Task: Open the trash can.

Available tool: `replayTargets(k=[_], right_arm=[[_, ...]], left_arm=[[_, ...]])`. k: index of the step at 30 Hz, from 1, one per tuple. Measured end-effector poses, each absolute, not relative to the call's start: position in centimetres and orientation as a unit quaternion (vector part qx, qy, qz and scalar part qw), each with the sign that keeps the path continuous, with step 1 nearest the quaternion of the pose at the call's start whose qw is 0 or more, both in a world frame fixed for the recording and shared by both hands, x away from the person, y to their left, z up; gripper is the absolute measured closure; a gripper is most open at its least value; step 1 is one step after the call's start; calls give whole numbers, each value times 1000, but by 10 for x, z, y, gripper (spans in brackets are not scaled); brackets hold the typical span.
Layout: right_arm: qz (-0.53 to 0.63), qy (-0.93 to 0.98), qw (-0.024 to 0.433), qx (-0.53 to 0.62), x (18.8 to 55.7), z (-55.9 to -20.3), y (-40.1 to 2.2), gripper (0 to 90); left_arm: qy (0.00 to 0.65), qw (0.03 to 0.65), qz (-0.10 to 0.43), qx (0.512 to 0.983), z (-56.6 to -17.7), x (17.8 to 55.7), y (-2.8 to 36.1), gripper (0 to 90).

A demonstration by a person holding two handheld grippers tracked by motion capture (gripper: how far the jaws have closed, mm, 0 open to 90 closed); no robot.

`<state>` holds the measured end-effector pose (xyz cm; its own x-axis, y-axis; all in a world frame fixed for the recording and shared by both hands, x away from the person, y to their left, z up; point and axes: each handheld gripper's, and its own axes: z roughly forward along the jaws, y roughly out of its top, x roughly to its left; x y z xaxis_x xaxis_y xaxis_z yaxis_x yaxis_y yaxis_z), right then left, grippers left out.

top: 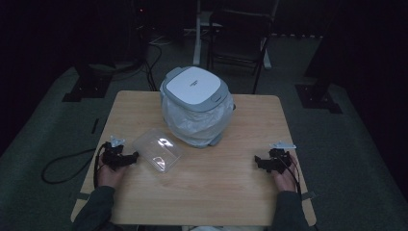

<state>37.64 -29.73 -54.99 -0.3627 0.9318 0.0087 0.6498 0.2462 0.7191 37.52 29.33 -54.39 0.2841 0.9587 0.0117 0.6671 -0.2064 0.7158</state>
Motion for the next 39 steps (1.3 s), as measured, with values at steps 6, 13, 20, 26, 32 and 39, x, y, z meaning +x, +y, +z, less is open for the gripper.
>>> replayTargets(k=[6, 13, 20, 26, 32, 39], right_arm=[[313, 773, 202, 514, 380, -547, -298, 103], [284, 790, 179, 512, 386, -540, -294, 105], [283, 787, 181, 517, 386, -540, -293, 138], [281, 784, 180, 523, 386, -538, -292, 190], [297, 776, 174, 529, 383, -532, -291, 318], [326, 760, 198, 526, 382, -518, -286, 315]], left_arm=[[549, 308, 236, 740, -544, 375, 293, 211], [546, 308, 235, 743, -544, 373, 293, 211], [545, 308, 235, 744, -544, 371, 293, 211], [542, 309, 233, 746, -544, 368, 293, 211], [538, 309, 232, 749, -544, 364, 293, 211], [539, 310, 232, 748, -544, 360, 291, 211]])
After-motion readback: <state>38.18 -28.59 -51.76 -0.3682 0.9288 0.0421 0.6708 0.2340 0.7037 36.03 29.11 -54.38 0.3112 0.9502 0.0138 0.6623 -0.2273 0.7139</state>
